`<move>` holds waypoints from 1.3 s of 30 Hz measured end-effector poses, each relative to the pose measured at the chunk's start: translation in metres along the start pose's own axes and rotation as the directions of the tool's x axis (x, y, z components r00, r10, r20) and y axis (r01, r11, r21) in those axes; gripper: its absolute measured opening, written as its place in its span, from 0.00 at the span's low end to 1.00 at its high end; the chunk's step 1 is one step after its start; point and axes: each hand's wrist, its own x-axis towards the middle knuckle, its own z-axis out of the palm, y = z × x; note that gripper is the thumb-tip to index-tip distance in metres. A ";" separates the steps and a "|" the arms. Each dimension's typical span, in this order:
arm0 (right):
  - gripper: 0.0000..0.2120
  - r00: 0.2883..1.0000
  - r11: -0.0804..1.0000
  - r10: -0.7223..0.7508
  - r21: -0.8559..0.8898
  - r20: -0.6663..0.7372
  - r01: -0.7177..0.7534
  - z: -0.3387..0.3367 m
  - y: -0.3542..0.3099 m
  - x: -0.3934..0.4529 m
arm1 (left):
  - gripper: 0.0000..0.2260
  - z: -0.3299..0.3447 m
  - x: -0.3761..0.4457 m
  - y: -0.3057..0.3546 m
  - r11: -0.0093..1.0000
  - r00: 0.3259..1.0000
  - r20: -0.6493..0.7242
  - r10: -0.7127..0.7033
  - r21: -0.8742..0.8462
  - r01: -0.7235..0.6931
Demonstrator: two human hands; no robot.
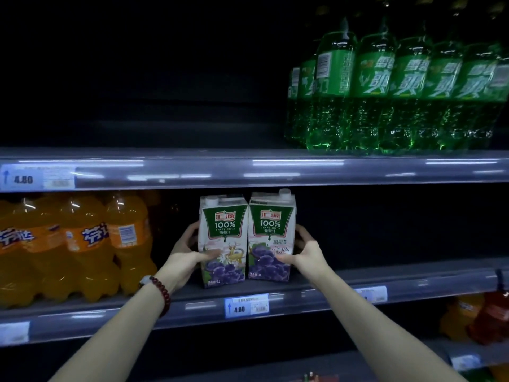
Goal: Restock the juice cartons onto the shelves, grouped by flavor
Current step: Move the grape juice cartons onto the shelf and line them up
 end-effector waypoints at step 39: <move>0.10 0.955 0.702 0.282 -0.657 -0.096 -0.274 0.059 -0.130 -0.089 | 0.10 0.033 -0.105 0.108 0.475 0.992 -0.125 -0.008 0.873 0.114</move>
